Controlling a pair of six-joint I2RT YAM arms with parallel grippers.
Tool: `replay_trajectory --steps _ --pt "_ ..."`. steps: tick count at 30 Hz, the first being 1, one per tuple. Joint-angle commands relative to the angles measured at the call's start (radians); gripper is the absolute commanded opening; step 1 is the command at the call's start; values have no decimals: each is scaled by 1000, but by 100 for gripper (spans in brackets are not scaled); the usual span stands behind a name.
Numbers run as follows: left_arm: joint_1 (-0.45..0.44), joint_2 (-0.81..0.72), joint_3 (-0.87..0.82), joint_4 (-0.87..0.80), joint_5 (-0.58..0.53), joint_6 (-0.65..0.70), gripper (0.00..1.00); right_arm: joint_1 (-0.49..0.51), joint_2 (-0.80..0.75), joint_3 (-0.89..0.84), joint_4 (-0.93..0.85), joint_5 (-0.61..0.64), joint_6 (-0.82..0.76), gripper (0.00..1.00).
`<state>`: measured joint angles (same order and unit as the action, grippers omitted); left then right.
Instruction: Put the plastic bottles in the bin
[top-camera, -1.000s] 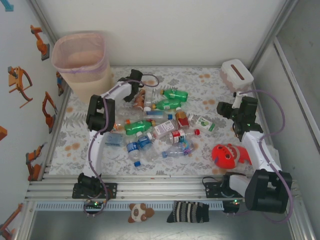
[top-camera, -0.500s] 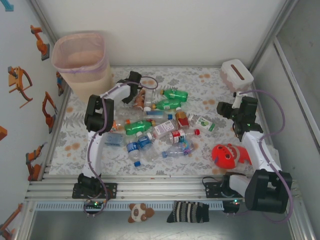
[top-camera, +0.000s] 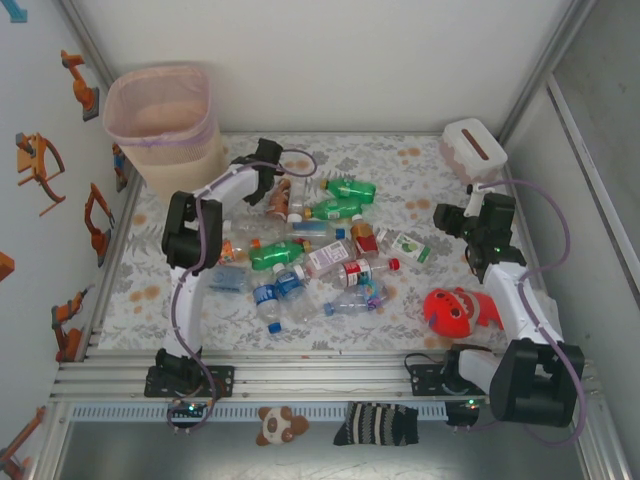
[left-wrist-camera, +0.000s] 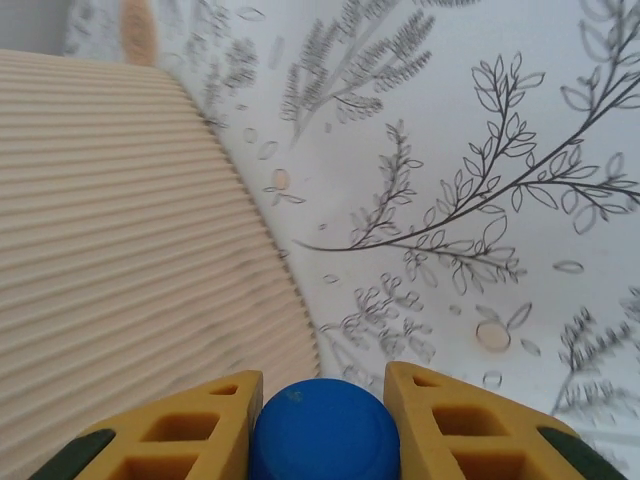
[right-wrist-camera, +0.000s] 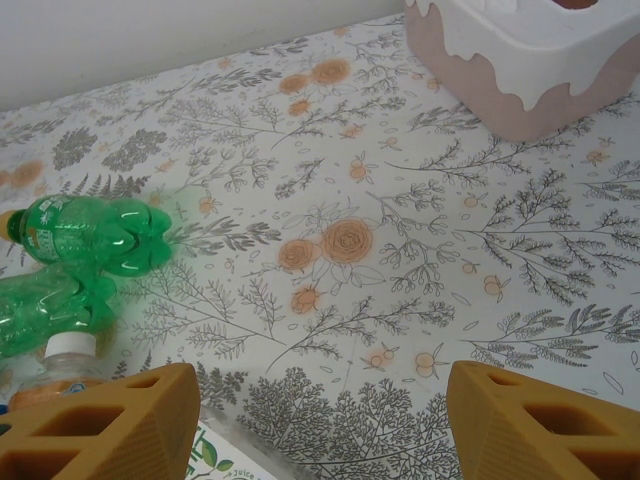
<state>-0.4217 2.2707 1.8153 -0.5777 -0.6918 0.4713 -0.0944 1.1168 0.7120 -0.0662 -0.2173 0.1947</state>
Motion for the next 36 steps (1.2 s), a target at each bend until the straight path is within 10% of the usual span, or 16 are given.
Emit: replay_trajectory --steps 1,23,36 --pt "-25 -143 -27 -16 19 -52 26 -1 -42 30 -19 -5 1 65" --pt "-65 -694 -22 86 353 -178 24 -2 -142 87 -114 -24 -1 65" --pt "101 -743 137 224 445 -248 18 -1 -134 89 -113 -19 0 66"
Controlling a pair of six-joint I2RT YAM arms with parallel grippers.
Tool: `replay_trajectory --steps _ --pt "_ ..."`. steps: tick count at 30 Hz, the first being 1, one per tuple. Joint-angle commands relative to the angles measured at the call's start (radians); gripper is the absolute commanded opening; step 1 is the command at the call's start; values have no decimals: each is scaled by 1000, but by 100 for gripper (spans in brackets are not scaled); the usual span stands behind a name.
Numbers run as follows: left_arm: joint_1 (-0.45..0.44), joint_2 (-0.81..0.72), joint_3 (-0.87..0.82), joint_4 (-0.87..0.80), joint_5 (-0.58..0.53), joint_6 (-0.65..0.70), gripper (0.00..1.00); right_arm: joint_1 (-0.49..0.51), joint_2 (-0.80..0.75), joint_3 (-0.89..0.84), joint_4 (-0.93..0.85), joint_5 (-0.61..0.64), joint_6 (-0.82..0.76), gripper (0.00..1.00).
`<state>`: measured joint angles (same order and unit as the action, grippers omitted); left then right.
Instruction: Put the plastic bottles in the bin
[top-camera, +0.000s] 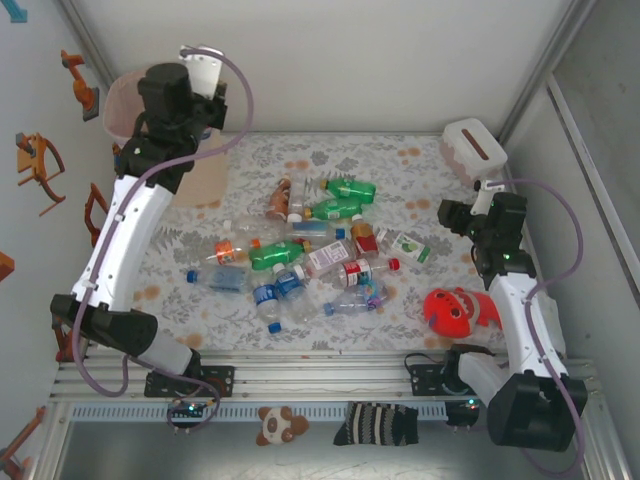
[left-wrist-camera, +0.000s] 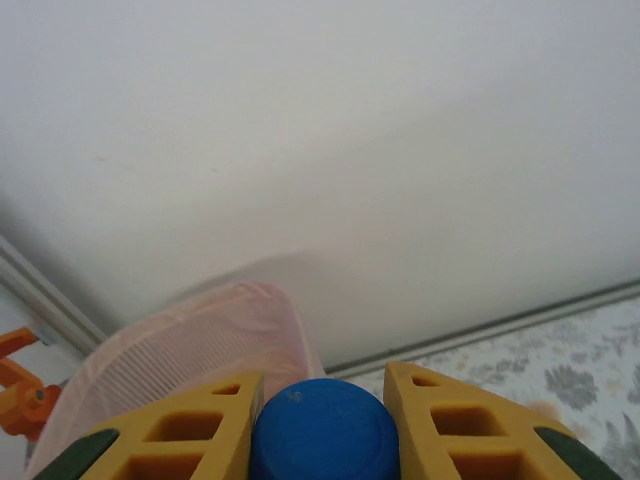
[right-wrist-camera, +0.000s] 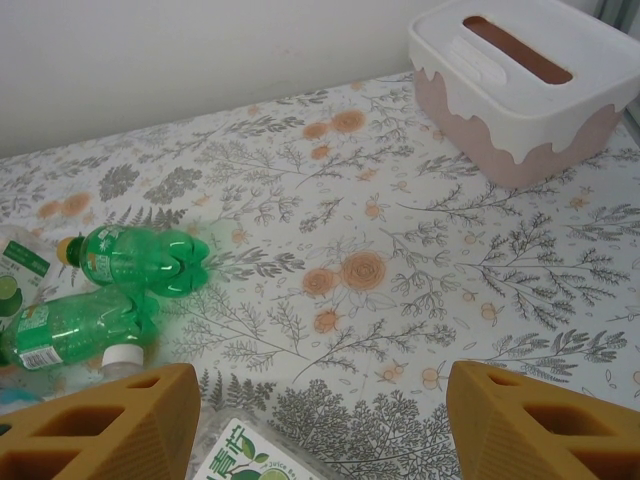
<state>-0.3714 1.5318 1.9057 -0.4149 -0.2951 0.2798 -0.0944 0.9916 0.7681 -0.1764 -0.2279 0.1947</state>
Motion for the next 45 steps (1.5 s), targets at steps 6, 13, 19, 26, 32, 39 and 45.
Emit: replay_trajectory --steps 6,13,19,26,32,39,45 --pt "156 105 196 43 94 -113 13 -1 5 31 -4 -6 -2 65" --pt "255 376 524 -132 142 -174 11 -1 5 33 -13 0 -15 65" --pt "312 612 766 -285 178 -232 11 -1 -2 31 -19 7 -20 66" --pt "359 701 730 -381 235 -287 10 -2 12 29 -18 10 -26 66" --pt "367 781 730 -528 229 -285 7 -2 23 35 -18 1 -30 65" --pt "412 813 730 -700 235 -250 9 -1 36 29 -11 -13 -25 65" --pt "440 809 721 -831 203 -225 8 -1 45 45 -16 -26 -22 65"
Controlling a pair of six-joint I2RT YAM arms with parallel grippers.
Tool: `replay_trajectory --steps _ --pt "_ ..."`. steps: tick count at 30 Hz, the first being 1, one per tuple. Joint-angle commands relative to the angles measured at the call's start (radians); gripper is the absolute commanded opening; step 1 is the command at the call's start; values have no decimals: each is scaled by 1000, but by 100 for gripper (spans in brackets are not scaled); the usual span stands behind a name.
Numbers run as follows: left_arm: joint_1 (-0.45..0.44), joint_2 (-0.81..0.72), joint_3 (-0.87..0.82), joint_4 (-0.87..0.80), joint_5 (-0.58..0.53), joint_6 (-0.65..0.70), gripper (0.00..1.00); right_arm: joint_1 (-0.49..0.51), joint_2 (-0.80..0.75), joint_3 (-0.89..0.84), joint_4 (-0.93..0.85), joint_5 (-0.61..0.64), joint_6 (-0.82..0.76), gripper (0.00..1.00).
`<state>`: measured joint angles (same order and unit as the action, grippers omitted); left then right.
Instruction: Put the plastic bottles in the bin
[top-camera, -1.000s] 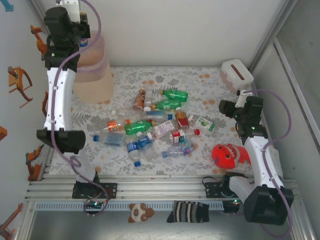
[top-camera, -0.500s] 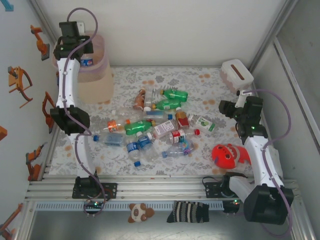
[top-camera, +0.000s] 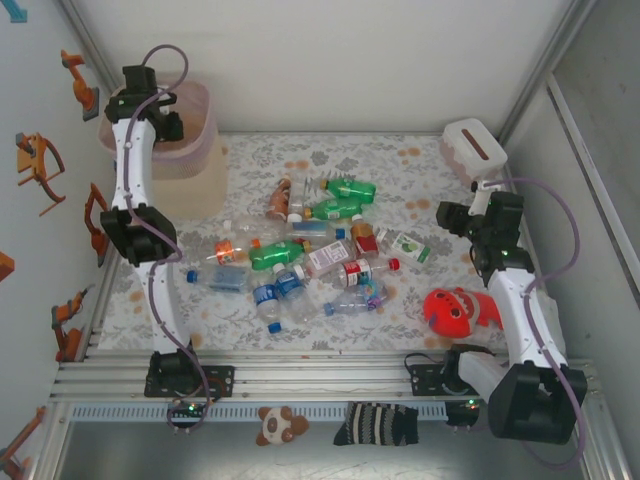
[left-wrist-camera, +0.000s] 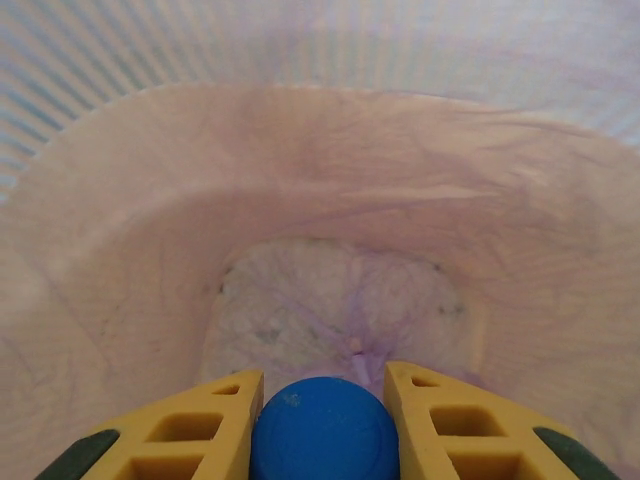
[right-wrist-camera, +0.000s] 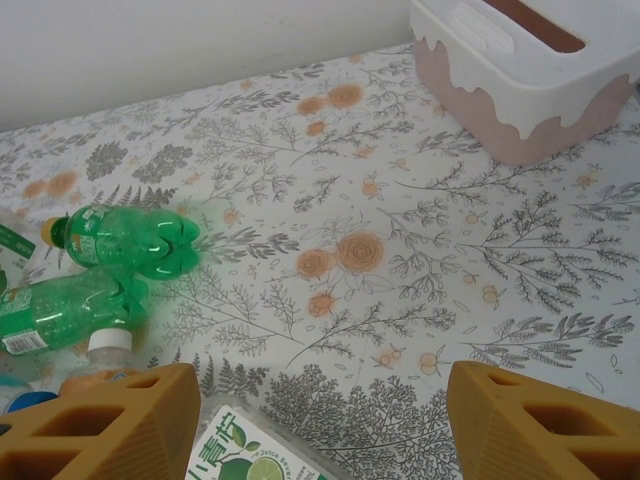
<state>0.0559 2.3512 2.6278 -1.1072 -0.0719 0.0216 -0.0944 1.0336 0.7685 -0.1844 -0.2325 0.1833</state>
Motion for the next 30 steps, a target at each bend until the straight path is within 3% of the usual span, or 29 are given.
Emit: replay_trajectory --steps 1,11,13,21,30 --pt "17 -16 -8 -155 -23 36 8 -2 2 46 -7 -22 -10 65" --pt "45 -125 -200 -237 -72 24 13 -2 2 41 -3 -42 1 66" --pt "45 -138 -214 -237 -89 20 18 -1 2 41 -2 -45 2 65" --pt "44 -145 -148 -232 -49 8 57 -2 -12 40 -5 -41 2 66" --pt "39 -215 -115 -222 18 3 63 0 -26 49 -13 -36 8 65"
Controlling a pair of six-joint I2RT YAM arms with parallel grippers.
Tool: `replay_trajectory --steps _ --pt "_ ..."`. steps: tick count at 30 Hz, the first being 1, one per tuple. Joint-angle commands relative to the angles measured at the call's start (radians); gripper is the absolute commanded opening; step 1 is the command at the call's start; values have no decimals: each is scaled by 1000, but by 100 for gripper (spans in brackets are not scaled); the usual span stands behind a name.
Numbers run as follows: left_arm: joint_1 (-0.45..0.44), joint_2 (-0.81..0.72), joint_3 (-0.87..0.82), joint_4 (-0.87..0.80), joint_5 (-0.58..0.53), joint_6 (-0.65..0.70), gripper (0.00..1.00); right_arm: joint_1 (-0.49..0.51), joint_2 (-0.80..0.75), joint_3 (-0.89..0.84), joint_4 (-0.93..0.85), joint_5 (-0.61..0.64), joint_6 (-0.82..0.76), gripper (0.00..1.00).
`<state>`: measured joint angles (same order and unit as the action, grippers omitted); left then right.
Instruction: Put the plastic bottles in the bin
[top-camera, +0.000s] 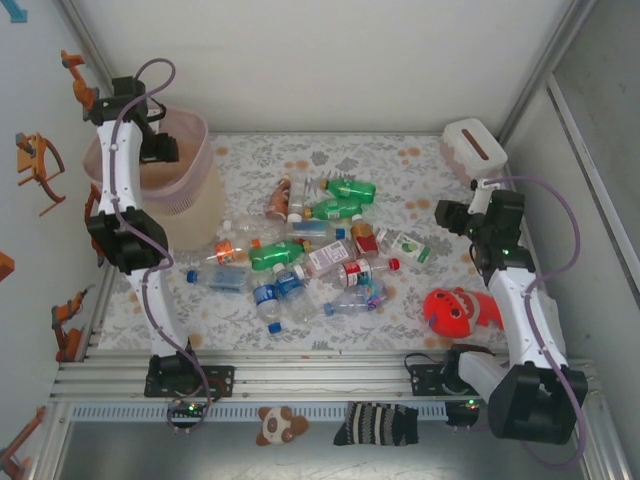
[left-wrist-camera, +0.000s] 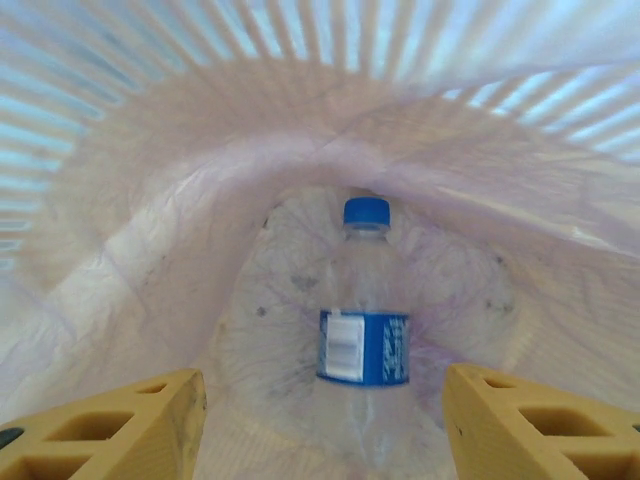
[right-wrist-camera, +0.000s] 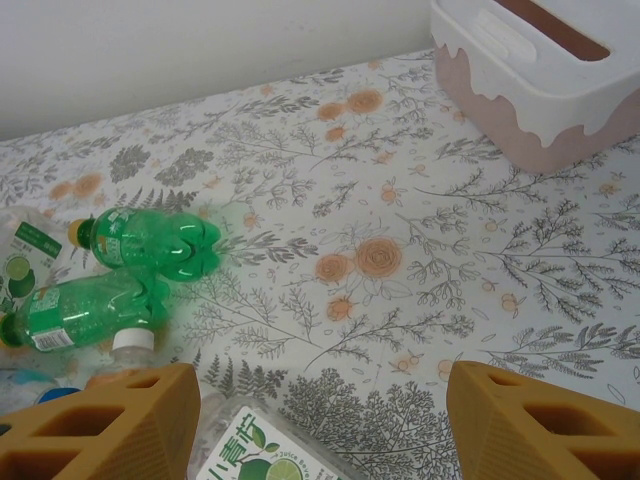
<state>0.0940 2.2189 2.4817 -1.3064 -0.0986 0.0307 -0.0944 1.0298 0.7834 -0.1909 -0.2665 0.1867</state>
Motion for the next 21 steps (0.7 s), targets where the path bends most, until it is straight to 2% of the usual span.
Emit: replay_trajectory --steps 1,7,11,16,21 --pt "1 -95 31 -19 53 -8 63 -1 -26 35 -10 -2 5 65" --pt "-15 -196 26 0 114 -29 63 1 -40 46 -32 -7 4 66" --pt "-17 -313 -46 33 181 -52 63 0 -51 51 -43 -13 10 65" --pt "-20 -543 -307 179 269 -115 65 0 -56 53 -43 -20 15 65" --pt "-20 -861 -678 387 264 -198 68 0 -53 64 -50 -30 30 65"
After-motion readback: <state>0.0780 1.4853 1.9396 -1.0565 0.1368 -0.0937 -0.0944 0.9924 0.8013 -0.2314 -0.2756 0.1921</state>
